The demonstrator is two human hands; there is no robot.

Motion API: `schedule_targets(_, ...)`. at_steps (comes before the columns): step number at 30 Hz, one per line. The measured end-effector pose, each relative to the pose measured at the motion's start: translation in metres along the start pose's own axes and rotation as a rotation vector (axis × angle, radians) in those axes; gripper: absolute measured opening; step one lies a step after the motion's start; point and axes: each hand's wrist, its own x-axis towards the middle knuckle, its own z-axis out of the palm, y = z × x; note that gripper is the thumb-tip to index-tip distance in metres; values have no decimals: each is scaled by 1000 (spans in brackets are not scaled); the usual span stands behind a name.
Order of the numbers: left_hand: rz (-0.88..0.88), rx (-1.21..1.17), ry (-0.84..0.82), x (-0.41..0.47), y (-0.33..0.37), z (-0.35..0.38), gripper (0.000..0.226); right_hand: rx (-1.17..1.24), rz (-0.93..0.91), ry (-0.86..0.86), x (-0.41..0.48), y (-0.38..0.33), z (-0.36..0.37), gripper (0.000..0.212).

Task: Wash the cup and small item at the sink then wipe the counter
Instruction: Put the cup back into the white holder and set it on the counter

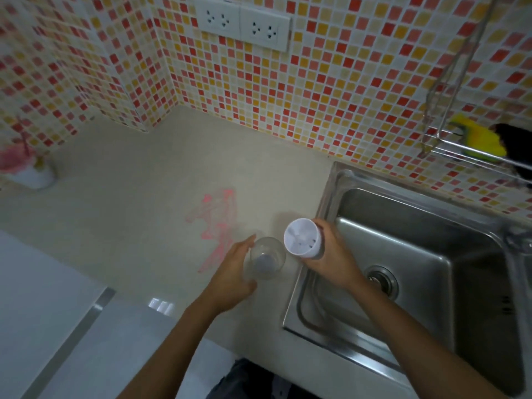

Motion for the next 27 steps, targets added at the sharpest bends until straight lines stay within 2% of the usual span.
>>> schedule_targets(2,-10,-35,0,0,-2,12,90,-131,-56,-31,-2,-2,-5,74)
schedule_targets(6,-27,-68,143,22,-3,22,82,-390,-127,-87,-3,-16,-14,84)
schedule_targets(10,5,-156,138,43,-2,27,79,-672,-179,-147,6,-44,-25,86)
schedule_targets(15,45,-169,134,65,-5,33,84,-648,-210,-213,25,-76,-18,94)
schedule_targets(19,11,-230,147,65,-8,34,81,-580,-132,-118,38,-91,-4,84)
schedule_targets(24,-15,-347,110,62,0,35,105,-550,-125,-116,42,-89,7,73)
schedule_targets(27,61,-338,124,64,1,38,86,-543,-138,-163,44,-92,7,72)
